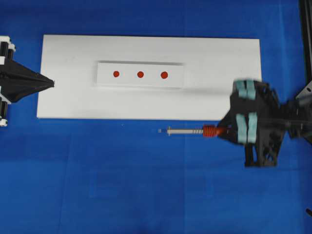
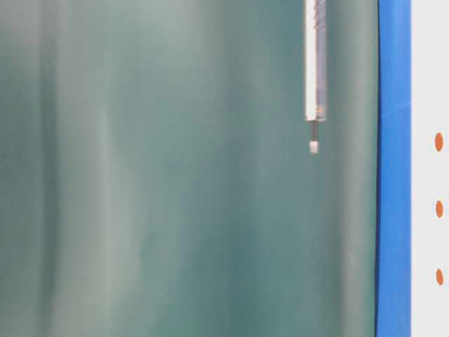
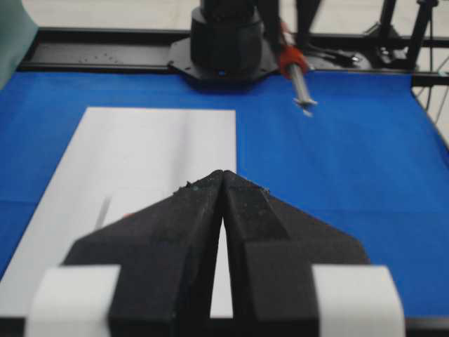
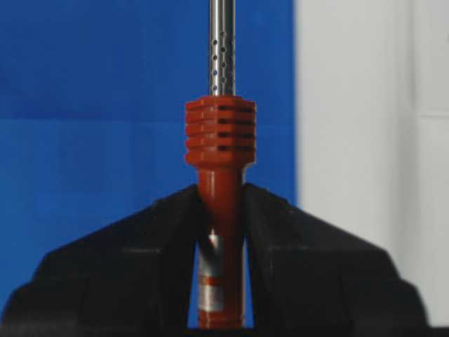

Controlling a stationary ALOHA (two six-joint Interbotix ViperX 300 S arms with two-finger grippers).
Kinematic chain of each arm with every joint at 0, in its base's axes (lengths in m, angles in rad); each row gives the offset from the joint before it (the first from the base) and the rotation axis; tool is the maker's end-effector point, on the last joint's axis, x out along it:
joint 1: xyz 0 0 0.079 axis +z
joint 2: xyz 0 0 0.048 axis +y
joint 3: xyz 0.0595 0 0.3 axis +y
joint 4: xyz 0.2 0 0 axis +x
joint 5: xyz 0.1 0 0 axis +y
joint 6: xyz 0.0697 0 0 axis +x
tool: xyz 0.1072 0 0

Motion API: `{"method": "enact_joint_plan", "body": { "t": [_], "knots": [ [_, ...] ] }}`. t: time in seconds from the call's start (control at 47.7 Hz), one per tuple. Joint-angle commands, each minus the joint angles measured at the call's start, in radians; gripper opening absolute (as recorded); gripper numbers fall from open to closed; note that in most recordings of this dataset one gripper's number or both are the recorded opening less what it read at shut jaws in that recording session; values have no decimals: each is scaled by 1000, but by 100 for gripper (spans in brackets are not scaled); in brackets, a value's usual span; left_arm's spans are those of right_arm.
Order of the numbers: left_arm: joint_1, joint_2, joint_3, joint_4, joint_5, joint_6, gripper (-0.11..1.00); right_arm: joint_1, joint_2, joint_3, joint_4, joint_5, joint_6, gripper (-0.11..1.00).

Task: Touch the tip of the soldering iron to the mark.
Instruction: 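Lift the iron and carry it back down to the blue surface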

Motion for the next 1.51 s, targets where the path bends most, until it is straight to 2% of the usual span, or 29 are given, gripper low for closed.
{"method": "enact_joint_plan", "body": {
  "t": [0.0, 0.168, 0.251, 0.524, 0.754, 0.985, 1.257, 1.488],
  "knots": [
    [-3, 5, -11, 0, -11, -2, 0, 55, 15, -40, -74, -5, 78, 6],
    [-3, 5, -12, 0, -11, -5, 0, 121, 66, -63, -181, 20, 219, 6],
    [-3, 5, -12, 2, -12, -6, 0, 123, 86, -69, -199, 20, 238, 6],
    [-3, 5, -12, 2, -14, -9, 0, 94, 224, -187, -210, 18, 227, 6],
    [-5, 5, -12, 0, -25, -9, 0, 54, 353, -333, -261, 21, 206, 6],
    [-5, 5, -12, 0, -23, -9, 0, 41, 442, -442, -265, 23, 130, 6],
    [-5, 5, -11, 0, -23, -17, 0, 29, 482, -422, -262, -15, 133, 6],
    [-5, 5, -9, 0, -23, -26, 0, 15, 568, -351, -249, -221, 138, 6]
  ]
}}
